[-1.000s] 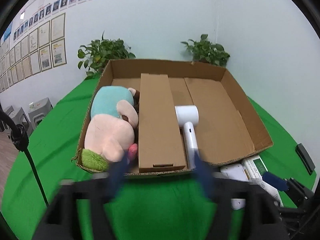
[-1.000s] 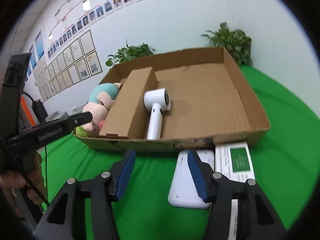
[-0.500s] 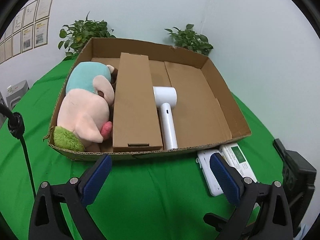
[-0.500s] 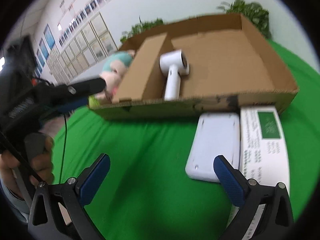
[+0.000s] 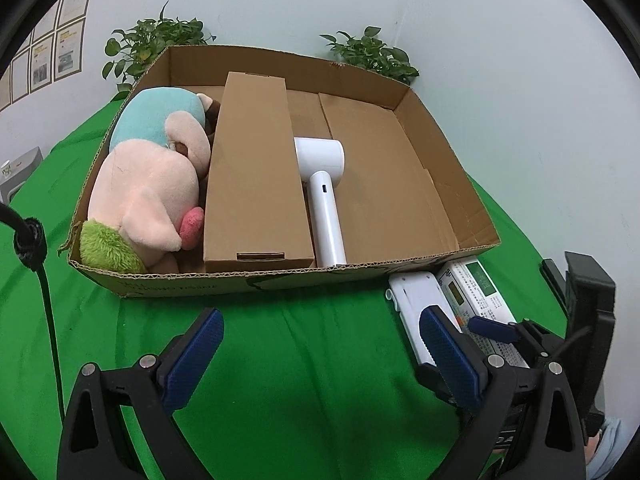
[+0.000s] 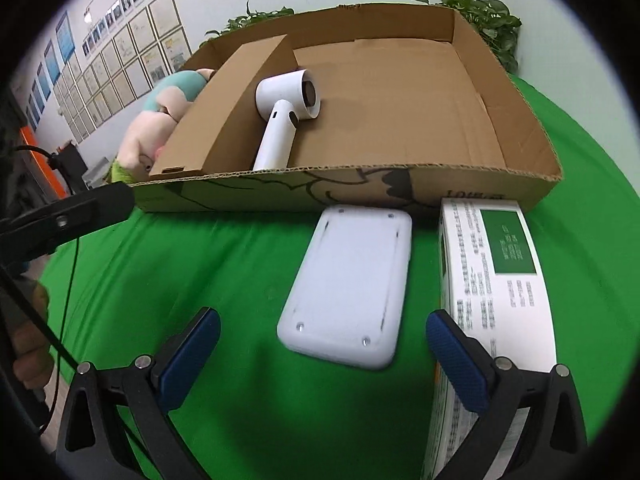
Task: Organize objects
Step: 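Move the right tool toward the white rectangular plastic case, then grasp the white case with the right gripper while the left gripper also closes on it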
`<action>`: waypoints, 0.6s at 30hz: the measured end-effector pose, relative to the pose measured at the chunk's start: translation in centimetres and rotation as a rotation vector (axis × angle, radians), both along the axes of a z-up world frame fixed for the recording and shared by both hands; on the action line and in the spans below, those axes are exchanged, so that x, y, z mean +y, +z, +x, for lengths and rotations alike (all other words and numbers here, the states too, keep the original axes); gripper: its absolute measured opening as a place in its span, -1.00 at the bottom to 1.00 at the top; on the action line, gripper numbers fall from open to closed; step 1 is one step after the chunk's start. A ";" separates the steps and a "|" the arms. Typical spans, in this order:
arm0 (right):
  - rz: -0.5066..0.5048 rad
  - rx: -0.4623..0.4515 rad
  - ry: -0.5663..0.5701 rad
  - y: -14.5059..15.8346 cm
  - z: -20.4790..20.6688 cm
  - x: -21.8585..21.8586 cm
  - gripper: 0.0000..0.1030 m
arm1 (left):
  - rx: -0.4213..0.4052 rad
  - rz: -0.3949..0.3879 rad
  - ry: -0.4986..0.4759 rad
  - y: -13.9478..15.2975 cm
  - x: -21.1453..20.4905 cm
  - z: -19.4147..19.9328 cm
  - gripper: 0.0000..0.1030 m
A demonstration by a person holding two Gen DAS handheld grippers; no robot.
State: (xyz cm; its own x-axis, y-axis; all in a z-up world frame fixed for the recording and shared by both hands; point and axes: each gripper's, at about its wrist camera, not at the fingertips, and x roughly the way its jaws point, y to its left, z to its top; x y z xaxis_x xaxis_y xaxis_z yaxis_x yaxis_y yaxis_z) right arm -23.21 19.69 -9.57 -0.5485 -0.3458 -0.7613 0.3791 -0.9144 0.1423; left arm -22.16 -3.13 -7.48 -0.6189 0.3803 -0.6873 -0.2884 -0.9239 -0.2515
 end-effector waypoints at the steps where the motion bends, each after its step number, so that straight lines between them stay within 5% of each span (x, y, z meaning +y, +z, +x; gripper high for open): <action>1: 0.010 -0.002 0.005 -0.1 -0.3 -0.3 0.99 | -0.003 0.000 0.001 0.0 -0.1 0.0 0.93; 9: 0.119 -0.022 -0.006 -1.4 -1.2 -1.7 0.95 | -0.007 0.011 0.023 -0.3 -1.0 0.2 0.93; 13: 0.162 -0.023 -0.027 -1.8 -0.7 -1.1 0.38 | -0.025 0.033 0.018 -0.5 -1.0 0.1 0.93; 18: 0.118 -0.053 0.044 -1.6 1.7 -0.9 0.35 | -0.066 0.079 -0.030 -1.0 -0.7 0.1 0.93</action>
